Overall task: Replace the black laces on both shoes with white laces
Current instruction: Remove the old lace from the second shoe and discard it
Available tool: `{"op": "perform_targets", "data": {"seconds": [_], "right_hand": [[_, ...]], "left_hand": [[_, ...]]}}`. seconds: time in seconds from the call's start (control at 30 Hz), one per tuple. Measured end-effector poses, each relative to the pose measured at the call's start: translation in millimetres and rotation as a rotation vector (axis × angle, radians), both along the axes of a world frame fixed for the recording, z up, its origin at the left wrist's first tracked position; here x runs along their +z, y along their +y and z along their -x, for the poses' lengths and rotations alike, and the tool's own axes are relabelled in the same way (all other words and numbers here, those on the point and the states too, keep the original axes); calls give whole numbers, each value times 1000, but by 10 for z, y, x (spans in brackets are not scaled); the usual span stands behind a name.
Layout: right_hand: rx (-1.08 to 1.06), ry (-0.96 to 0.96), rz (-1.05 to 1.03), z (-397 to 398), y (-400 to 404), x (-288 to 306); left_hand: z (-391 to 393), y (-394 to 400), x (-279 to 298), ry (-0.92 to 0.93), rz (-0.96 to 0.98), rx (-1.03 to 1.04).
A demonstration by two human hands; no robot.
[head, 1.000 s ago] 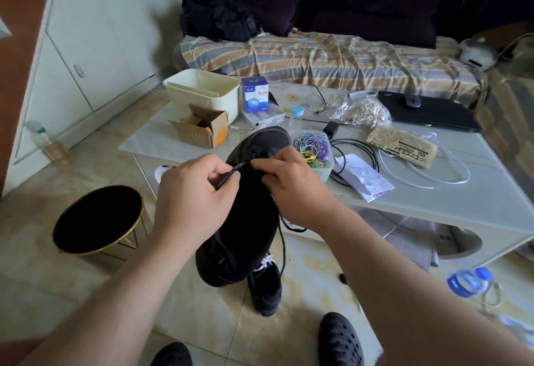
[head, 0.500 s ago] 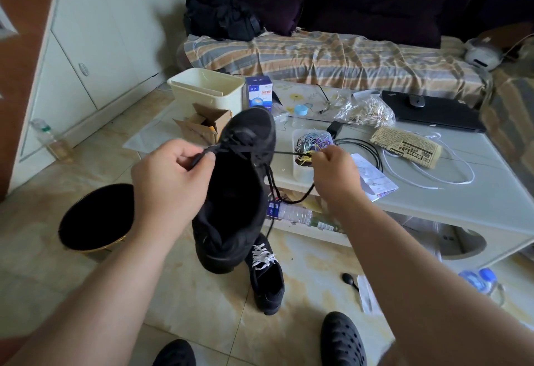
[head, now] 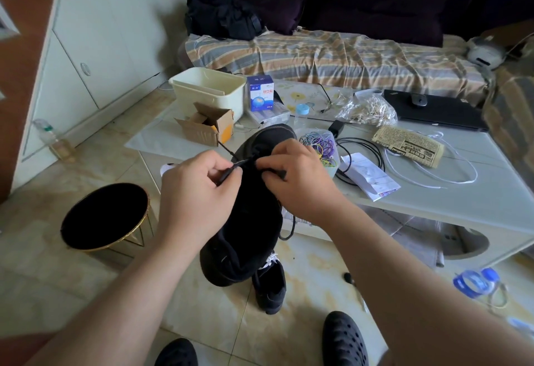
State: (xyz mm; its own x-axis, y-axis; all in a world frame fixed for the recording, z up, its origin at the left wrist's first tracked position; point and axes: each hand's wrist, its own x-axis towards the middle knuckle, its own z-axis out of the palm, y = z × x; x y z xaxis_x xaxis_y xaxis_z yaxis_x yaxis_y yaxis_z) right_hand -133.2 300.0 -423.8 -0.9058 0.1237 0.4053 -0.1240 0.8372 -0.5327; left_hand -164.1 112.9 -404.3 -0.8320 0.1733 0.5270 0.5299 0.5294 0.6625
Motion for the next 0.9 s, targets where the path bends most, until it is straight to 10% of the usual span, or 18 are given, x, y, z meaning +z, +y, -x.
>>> {"op": "perform_targets", "data": {"seconds": [0.2, 0.4, 0.9], "right_hand": [[24, 1, 43, -47, 60, 13], [-456, -147, 238, -74, 394, 131], [-269, -229, 148, -116, -95, 1]], "left_hand": [[22, -6, -22, 17, 25, -24], [143, -100, 47, -79, -88, 101], [86, 18, -45, -270, 27, 35]]}}
